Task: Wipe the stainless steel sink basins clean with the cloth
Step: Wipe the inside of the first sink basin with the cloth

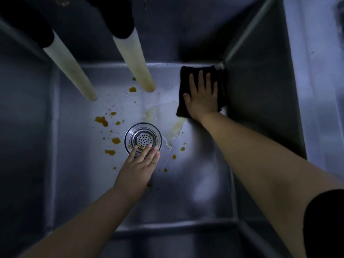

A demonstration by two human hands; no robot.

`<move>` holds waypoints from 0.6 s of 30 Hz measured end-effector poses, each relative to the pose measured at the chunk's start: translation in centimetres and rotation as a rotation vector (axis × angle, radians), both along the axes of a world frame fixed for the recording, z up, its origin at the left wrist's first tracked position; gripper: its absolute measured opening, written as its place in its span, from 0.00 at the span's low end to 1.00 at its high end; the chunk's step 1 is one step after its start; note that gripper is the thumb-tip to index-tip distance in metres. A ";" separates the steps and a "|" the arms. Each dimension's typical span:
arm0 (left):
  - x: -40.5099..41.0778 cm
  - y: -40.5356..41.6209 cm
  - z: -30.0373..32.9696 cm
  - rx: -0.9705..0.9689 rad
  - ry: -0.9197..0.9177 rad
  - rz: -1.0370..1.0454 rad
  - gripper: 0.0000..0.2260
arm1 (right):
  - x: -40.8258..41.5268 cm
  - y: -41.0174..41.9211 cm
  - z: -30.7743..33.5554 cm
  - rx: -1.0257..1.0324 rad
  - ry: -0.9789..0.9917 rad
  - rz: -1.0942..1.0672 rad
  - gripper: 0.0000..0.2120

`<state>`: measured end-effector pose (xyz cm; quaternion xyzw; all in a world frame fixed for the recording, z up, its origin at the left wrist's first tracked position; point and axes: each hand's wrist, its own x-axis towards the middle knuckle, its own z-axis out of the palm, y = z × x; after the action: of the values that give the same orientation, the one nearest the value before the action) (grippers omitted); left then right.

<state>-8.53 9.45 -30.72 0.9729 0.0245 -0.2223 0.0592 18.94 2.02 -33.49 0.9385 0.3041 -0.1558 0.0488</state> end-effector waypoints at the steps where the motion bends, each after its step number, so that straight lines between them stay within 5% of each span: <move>1: 0.0 0.0 0.0 0.008 -0.012 0.000 0.47 | -0.9 -0.3 0.0 0.001 -0.003 0.048 0.30; 11: -1.0 -0.6 2.1 0.052 0.044 0.165 0.47 | -11.5 -7.0 0.4 -0.039 0.102 0.390 0.32; 18: -4.1 2.9 4.1 0.190 0.301 0.297 0.47 | -17.7 -10.7 1.7 -0.183 0.283 0.329 0.32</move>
<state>-12.65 12.32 -26.61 0.9156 0.1968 -0.3505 -0.0049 1.20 -8.69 -31.78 0.8368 0.4414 -0.3028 0.1152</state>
